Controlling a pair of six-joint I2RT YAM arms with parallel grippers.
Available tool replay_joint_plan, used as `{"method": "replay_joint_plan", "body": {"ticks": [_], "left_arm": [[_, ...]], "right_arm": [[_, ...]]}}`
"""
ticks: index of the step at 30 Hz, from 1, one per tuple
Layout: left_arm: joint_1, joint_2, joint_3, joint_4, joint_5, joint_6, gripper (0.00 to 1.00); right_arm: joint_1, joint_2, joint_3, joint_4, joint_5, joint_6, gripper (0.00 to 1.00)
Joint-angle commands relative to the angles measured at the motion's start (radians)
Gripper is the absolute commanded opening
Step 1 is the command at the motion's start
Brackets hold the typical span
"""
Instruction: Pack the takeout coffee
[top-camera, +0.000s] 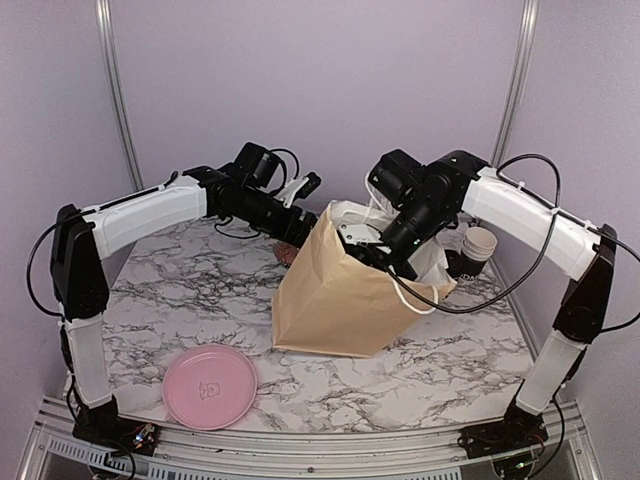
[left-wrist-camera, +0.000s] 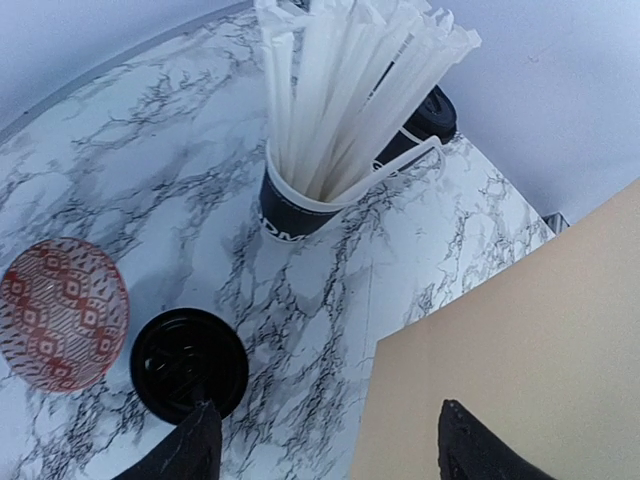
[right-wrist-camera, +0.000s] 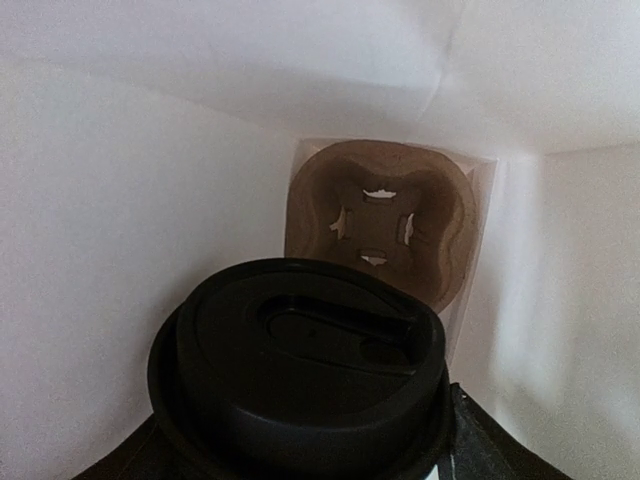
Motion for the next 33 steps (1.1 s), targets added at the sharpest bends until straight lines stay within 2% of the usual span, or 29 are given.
{"method": "replay_joint_plan", "body": {"ticks": [1, 5, 12, 15, 18, 27, 33], "left_arm": [[0.014, -0.144, -0.084, -0.044, -0.105, 0.045, 0.76], [0.011, -0.29, -0.161, -0.036, -0.177, 0.037, 0.77], [-0.043, -0.467, -0.169, 0.023, -0.153, -0.104, 0.81], [-0.1, -0.453, -0.156, 0.067, -0.14, -0.147, 0.82], [-0.139, -0.403, -0.136, 0.069, -0.193, -0.165, 0.82], [-0.137, -0.321, -0.143, 0.05, -0.27, -0.184, 0.72], [-0.129, -0.3, -0.148, 0.018, -0.296, -0.179, 0.69]], "right_arm": [[-0.004, 0.03, -0.019, 0.018, -0.031, 0.036, 0.46], [-0.004, 0.062, -0.034, 0.058, 0.013, 0.077, 0.42], [-0.004, 0.091, -0.04, 0.111, 0.07, 0.137, 0.42], [-0.005, 0.099, -0.038, 0.126, 0.092, 0.146, 0.41], [-0.004, 0.099, -0.034, 0.132, 0.092, 0.147, 0.41], [-0.003, 0.05, -0.044, 0.105, 0.023, 0.102, 0.41], [0.003, 0.019, -0.022, 0.035, -0.045, 0.02, 0.41]]}}
